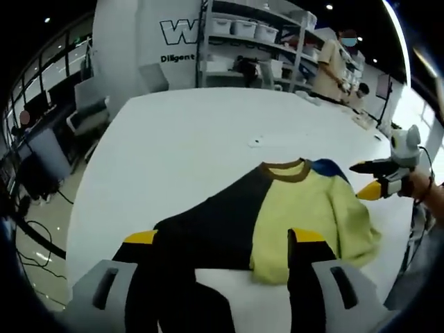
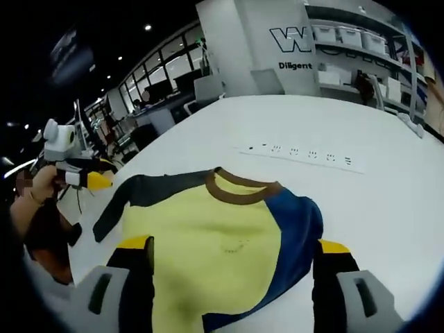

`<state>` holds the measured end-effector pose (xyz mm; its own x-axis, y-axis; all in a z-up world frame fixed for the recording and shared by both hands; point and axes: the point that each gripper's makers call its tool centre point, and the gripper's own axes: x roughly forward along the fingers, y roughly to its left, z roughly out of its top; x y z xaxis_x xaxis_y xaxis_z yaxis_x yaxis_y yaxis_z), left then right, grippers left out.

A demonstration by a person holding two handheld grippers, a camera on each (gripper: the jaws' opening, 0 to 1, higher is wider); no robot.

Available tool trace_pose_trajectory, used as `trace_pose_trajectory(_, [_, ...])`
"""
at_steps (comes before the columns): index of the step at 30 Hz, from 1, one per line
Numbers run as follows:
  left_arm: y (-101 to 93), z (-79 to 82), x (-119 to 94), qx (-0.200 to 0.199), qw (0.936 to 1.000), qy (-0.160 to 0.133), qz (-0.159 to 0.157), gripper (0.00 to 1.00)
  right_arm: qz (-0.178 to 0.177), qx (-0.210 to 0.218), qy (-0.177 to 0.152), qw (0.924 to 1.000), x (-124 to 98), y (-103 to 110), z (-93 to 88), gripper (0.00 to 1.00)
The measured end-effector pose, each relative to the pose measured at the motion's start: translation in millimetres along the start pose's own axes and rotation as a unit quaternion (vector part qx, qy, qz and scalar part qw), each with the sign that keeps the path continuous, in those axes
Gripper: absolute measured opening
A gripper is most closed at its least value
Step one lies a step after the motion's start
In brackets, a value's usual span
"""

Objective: Fold the garment on the visible template until the final outline fits inside the template.

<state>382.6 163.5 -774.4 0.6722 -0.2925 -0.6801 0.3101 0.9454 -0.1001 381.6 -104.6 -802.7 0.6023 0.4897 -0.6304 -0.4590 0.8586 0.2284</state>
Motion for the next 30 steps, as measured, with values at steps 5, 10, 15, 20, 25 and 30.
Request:
trace_pose_trajectory(5, [-2.7,-9.7,-0.5,0.002,1.0000,0.001,0.002,0.76,0.011,0.001,0.002,0.9999,-4.7,6.7,-4.2,0.93])
trace_pose_trajectory(10, [-4.1,-20.2,2.7,-0.014,0.9998,0.005,-0.013,0.73,0.021,-0.006,0.009,0.9997,-13.3,14.6,-13.3,0.90])
trace_pose_trajectory(15, [-12.3,-33.6,6.2,-0.014,0.9995,0.014,-0.024,0.70,0.024,-0.022,0.017,0.9993,-18.2,21.3,-28.3,0.89])
trace_pose_trajectory(20, [-23.3,-47.3,7.0,-0.012,0.9991,0.021,-0.036,0.64,0.033,-0.023,0.024,0.9989,-22.3,30.7,-44.0,0.86])
trace_pose_trajectory(25, [-40.4,-60.5,6.8,-0.018,0.9975,0.026,-0.063,0.55,0.043,-0.028,0.033,0.9981,-26.4,41.3,-61.2,0.83])
trace_pose_trajectory(30, [-46.3,-67.5,6.9,-0.023,0.9971,0.024,-0.068,0.51,0.051,-0.030,0.031,0.9978,-30.4,50.6,-71.7,0.81])
